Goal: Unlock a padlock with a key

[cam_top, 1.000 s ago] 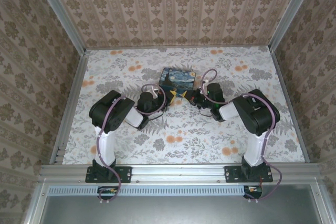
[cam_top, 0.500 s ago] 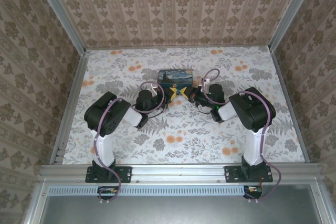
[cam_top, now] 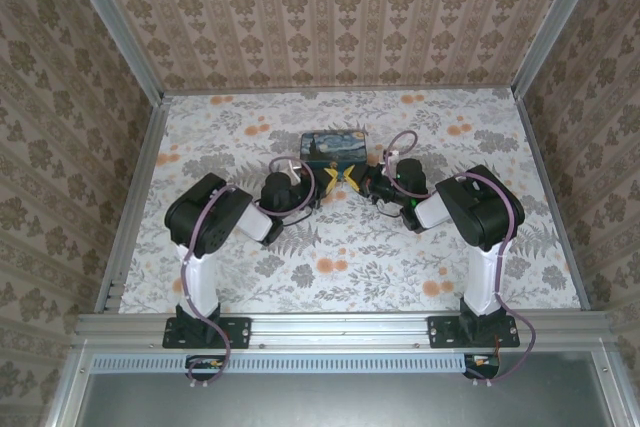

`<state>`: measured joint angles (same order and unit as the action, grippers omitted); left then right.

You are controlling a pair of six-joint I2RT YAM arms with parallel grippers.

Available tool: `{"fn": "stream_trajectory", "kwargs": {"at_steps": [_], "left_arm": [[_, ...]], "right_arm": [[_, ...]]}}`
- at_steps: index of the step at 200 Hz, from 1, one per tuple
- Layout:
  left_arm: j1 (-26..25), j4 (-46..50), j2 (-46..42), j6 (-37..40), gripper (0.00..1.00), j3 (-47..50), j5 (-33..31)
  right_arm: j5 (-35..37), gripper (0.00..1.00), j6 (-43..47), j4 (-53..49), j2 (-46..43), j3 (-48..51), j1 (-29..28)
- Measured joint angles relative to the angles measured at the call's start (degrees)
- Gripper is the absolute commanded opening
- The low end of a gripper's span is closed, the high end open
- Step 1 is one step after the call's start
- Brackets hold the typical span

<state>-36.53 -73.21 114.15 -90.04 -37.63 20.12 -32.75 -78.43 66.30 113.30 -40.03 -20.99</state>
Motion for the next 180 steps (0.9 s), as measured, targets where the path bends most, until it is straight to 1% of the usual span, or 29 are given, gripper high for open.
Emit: {"fn": "stream_trajectory", "kwargs": {"at_steps": [10, 28, 62, 92, 119, 158, 180], "left_arm": [[-0.3, -0.2, 0.7, 0.8, 0.0, 0.1, 0.7], [-0.6, -0.5, 1.7, 2.1, 0.0, 0.3, 2.1], [-0.4, -0.5, 2.2, 3.8, 0.0, 0.9, 4.2], [0.5, 0.1, 2.4, 4.7, 0.0, 1.3, 5.3], [1.4, 1.1, 2.4, 4.9, 0.0, 1.9, 5.7], [1.8, 1.0, 2.4, 4.9, 0.0, 2.0, 6.1], [1.8, 1.0, 2.4, 4.9, 0.0, 2.0, 6.3]], "right_arm": [[-0.3, 0.4, 0.0, -0.7, -0.1, 0.0, 0.0], [-0.7, 0.5, 0.9, -1.6, -0.5, 0.3, 0.1], [-1.0, 0.6, 3.4, -4.6, -3.3, 2.3, 0.2], [-1.3, 0.67, 8.2, -10.9, -7.5, 4.0, 0.6], [-1.1, 0.68, 15.6, -21.0, -12.7, 5.4, 0.8], [-0.2, 0.63, 26.7, -34.9, -18.3, 6.0, 0.7], [3.2, 0.62, 34.1, -43.2, -22.1, 5.5, -0.9]]}}
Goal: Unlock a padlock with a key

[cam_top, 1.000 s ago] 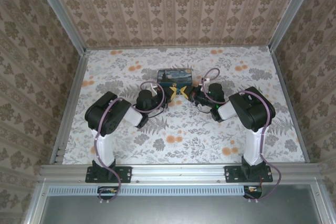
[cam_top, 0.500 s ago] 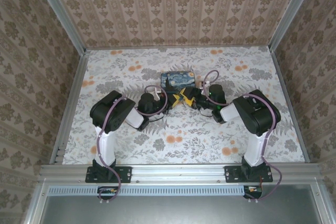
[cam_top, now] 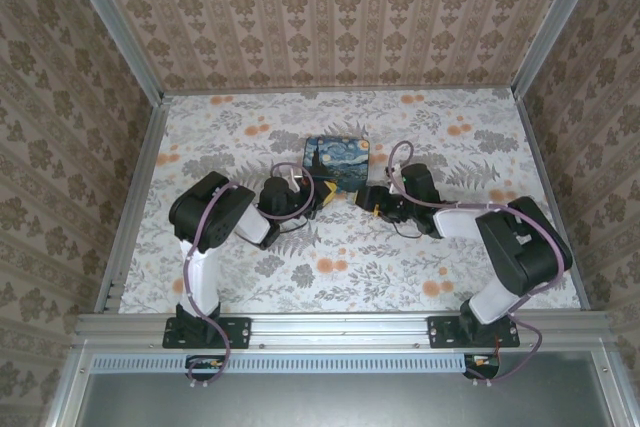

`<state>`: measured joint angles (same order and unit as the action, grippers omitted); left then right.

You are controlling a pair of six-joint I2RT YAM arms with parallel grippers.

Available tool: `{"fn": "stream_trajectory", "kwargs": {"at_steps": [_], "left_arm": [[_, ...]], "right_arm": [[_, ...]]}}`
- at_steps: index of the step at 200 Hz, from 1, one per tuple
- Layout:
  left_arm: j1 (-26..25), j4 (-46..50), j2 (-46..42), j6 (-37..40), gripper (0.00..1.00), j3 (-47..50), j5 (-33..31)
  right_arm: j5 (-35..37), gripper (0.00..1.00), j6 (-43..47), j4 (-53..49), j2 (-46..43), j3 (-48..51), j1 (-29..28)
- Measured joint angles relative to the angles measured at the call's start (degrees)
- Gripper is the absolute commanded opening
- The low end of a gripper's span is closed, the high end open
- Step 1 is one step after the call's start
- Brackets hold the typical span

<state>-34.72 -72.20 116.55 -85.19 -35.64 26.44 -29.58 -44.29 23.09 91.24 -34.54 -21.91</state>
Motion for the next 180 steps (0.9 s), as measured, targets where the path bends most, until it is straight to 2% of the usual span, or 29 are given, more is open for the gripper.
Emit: {"fn": "stream_trajectory", "kwargs": {"at_steps": [36, 79, 98, 132, 180], "left_arm": [[0.0, 0.0, 0.0, 0.0, 0.0, 0.0, 0.2], [0.0, 0.0, 0.0, 0.0, 0.0, 0.0, 0.4], [0.0, 0.0, 0.0, 0.0, 0.0, 0.0, 0.7], [0.0, 0.1, 0.0, 0.0, 0.0, 0.0, 0.8], [0.0, 0.1, 0.0, 0.0, 0.0, 0.0, 0.9]], "right_arm": [[10.3, 0.59, 13.5, -13.2, -2.6, -7.1, -7.6], [23.5, 0.5, 25.7, -18.1, -2.6, -10.3, -13.5], [28.5, 0.43, 30.4, -18.3, -2.0, -10.2, -14.8], [35.3, 0.44, 38.3, -15.9, -1.7, -8.2, -17.5], [38.5, 0.43, 44.9, -11.8, 1.1, -7.0, -18.3]]}}
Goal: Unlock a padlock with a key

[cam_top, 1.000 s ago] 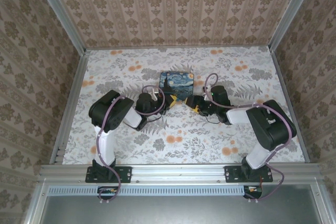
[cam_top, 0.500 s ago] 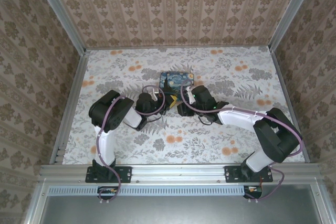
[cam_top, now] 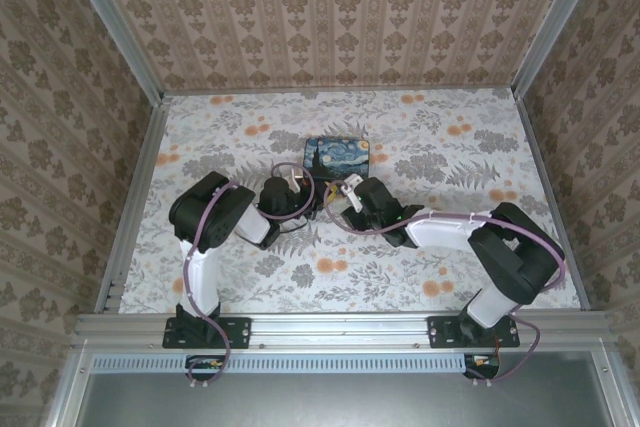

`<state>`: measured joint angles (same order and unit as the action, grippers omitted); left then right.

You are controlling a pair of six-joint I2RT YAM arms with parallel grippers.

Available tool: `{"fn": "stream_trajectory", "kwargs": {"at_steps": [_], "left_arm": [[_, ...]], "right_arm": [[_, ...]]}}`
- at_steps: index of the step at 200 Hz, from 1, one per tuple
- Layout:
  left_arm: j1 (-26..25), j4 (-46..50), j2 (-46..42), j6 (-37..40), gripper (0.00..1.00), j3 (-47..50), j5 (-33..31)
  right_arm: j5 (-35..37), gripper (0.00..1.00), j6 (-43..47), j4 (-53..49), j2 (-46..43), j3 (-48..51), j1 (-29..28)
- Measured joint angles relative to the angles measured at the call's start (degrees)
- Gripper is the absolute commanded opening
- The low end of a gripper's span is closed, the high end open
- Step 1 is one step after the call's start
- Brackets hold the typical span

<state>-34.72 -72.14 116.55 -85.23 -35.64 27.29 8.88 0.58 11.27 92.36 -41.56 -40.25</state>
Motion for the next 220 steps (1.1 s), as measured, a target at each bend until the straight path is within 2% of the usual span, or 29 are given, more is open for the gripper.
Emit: {"fn": "stream_trajectory", "kwargs": {"at_steps": [69, 125, 181, 195, 220], "left_arm": [[0.0, 0.0, 0.0, 0.0, 0.0, 0.0, 0.0], [0.0, 0.0, 0.0, 0.0, 0.0, 0.0, 0.2], [0.3, 0.1, 0.0, 0.0, 0.0, 0.0, 0.8], [0.3, 0.1, 0.0, 0.0, 0.0, 0.0, 0.8], [0.4, 0.1, 0.0, 0.0, 0.0, 0.0, 0.7]], "right_arm": [[2.3, 0.4, 3.9, 1.4, 5.9, -2.4, 0.0], [3.4, 0.36, 5.4, 1.4, 7.1, -5.8, 0.0], [4.3, 0.22, 6.4, 1.2, 9.7, -9.0, 0.1], [4.2, 0.1, 6.9, 1.0, 10.3, -9.4, 0.4], [2.5, 0.02, 6.5, 0.2, 10.3, -9.9, 1.0]]}}
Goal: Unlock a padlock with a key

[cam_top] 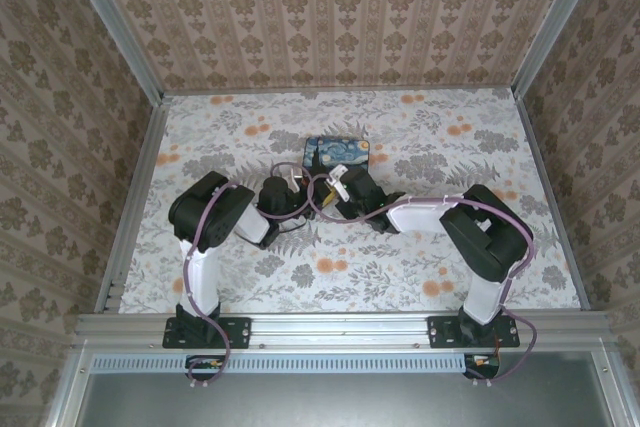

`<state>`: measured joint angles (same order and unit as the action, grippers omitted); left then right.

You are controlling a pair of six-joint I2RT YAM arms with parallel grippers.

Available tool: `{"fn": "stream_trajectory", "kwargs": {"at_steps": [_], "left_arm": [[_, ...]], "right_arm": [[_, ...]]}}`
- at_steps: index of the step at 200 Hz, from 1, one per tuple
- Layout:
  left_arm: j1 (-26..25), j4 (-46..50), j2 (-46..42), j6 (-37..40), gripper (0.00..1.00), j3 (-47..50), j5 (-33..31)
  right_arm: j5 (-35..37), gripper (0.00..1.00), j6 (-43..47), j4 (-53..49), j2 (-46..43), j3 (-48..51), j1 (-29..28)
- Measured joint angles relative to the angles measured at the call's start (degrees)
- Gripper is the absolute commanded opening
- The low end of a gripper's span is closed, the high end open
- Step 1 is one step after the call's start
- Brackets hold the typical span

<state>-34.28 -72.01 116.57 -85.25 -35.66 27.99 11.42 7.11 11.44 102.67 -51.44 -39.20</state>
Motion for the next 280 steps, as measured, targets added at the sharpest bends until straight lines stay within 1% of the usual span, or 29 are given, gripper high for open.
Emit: {"fn": "stream_trajectory", "kwargs": {"at_steps": [6, 24, 65, 94, 103, 104, 106, 113, 120, 140, 181, 204, 228, 241, 280], "left_arm": [[0.0, 0.0, 0.0, 0.0, 0.0, 0.0, 0.0], [0.1, 0.0, 0.0, 0.0, 0.0, 0.0, -0.1], [0.2, 0.0, 0.0, 0.0, 0.0, 0.0, 0.3], [0.2, -0.5, 0.0, 0.0, 0.0, 0.0, 0.9], [0.2, -0.7, 0.0, 0.0, 0.0, 0.0, 1.0], [0.2, -0.7, 0.0, 0.0, 0.0, 0.0, 1.0], [0.2, -0.8, 0.0, 0.0, 0.0, 0.0, 1.0], [0.2, -0.9, 0.0, 0.0, 0.0, 0.0, 1.3], [0.2, -0.9, 0.0, 0.0, 0.0, 0.0, 1.4], [0.0, -0.3, 0.1, 0.0, 0.0, 0.0, 1.4], [0.0, -0.2, 0.1, 0.0, 0.0, 0.0, 1.3], [0.0, -0.2, 0.1, 0.0, 0.0, 0.0, 1.3], [0.0, -0.2, 0.1, 0.0, 0.0, 0.0, 1.3], [0.0, -0.2, 0.1, 0.0, 0.0, 0.0, 1.2], [0.0, -0.2, 0.1, 0.0, 0.0, 0.0, 1.2]], "right_arm": [[-0.9, 0.0, -0.2, 0.0, 0.0, 0.0, 0.3], [-5.2, 0.0, -1.5, -0.1, -0.2, 0.0, 1.9], [-21.1, 0.0, -7.0, -1.0, -0.3, -0.2, 7.0], [-31.5, 0.0, -13.2, -0.6, -0.2, 0.0, 10.6], [-33.9, 0.14, -15.3, 0.6, -0.2, 0.6, 11.6], [-34.1, 0.14, -15.5, 0.8, -0.2, 0.7, 11.6], [-34.6, 0.19, -16.0, 1.2, -0.2, 0.9, 11.8], [-36.2, 0.29, -17.7, 2.8, -0.2, 1.8, 12.5], [-38.1, 0.31, -19.5, 4.9, -0.2, 2.9, 13.2], [-41.7, 0.35, -23.3, 8.1, -1.0, 5.3, 14.5], [-42.9, 0.38, -25.1, 8.7, -5.4, 7.2, 15.0], [-41.0, 0.4, -24.4, 8.2, -7.9, 8.3, 14.9], [-36.1, 0.44, -21.6, 5.4, -9.7, 8.6, 13.7], [-32.7, 0.46, -19.1, 3.6, -10.4, 8.6, 11.9], [-22.5, 0.48, -12.2, -1.7, -10.6, 8.2, 6.2]]}}
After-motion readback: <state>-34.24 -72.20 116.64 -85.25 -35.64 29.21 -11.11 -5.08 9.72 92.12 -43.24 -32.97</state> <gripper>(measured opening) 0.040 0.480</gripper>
